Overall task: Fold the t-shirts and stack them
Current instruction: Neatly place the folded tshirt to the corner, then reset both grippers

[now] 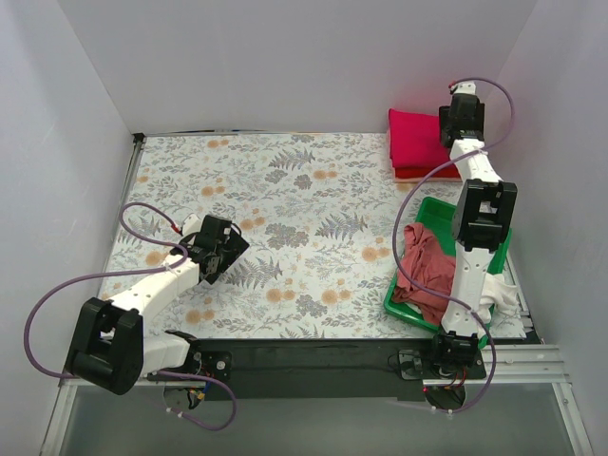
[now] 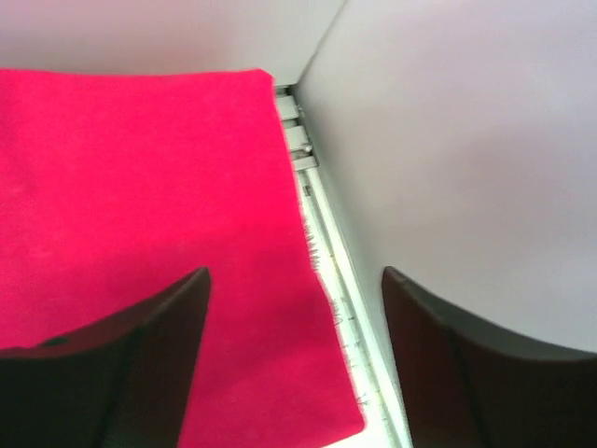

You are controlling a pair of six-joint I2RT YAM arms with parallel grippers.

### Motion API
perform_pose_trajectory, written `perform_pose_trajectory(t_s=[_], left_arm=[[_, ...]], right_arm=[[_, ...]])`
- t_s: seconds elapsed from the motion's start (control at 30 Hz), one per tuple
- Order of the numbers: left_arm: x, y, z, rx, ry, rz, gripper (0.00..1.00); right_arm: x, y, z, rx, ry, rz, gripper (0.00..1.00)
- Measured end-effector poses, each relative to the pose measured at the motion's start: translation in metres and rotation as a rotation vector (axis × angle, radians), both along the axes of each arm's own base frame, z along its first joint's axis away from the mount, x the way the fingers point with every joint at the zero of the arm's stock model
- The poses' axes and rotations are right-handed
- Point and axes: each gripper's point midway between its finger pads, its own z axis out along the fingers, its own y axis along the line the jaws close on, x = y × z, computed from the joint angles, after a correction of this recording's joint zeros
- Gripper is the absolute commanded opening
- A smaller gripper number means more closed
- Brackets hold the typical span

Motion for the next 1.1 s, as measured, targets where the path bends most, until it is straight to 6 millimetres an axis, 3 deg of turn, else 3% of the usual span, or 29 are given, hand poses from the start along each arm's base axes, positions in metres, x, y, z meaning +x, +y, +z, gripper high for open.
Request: perform_pose_trajectory(t_s=[0.13,0.37,0.5,0.57,0.7,0.83,0.97,1.03,1.1], left_arm=[[-0.001,0.001,-0.001,0.002,0.005,0.001,0.95],[-0.001,0.001,0.002,0.001,-0.003,0.001,0.95],[-0.001,0.002,0.011,-0.002,-0.029,-0.002,0.95],[-0.002,0.002,0.018,-0.005,-0.052,-0.004,0.95],[-0.002,0.004,0.039,-0.017,-0.110,-0.009,0.95],[0.002,0.002,0.063,-0.046,-0.185,-0.011,0.95],[0.000,-0.001,0.073,-0.067,-0.211,-0.024,0.95],[-0.002,-0.003,0.074,-0.078,-0.209,-0.033,0.95],[-0.003,-0.005,0.074,-0.089,-0.208,-0.044,0.95]], right_arm=[[0.001,-0.008,0.002,-0.004,-0.008,-0.018,0.96],[-0.009,0.006,0.011,0.058,-0.018,0.037,0.98],[-0.029,0.029,0.038,0.132,-0.046,0.105,0.98],[-0.042,0.043,0.065,0.169,-0.088,0.143,0.98],[-0.081,0.077,0.121,0.225,-0.185,0.218,0.98],[-0.135,0.137,0.145,0.260,-0.217,0.310,0.98],[-0.203,0.200,0.130,0.337,-0.187,0.417,0.98],[-0.239,0.212,0.111,0.385,-0.157,0.437,0.98],[-0.269,0.206,0.092,0.422,-0.138,0.417,0.98]])
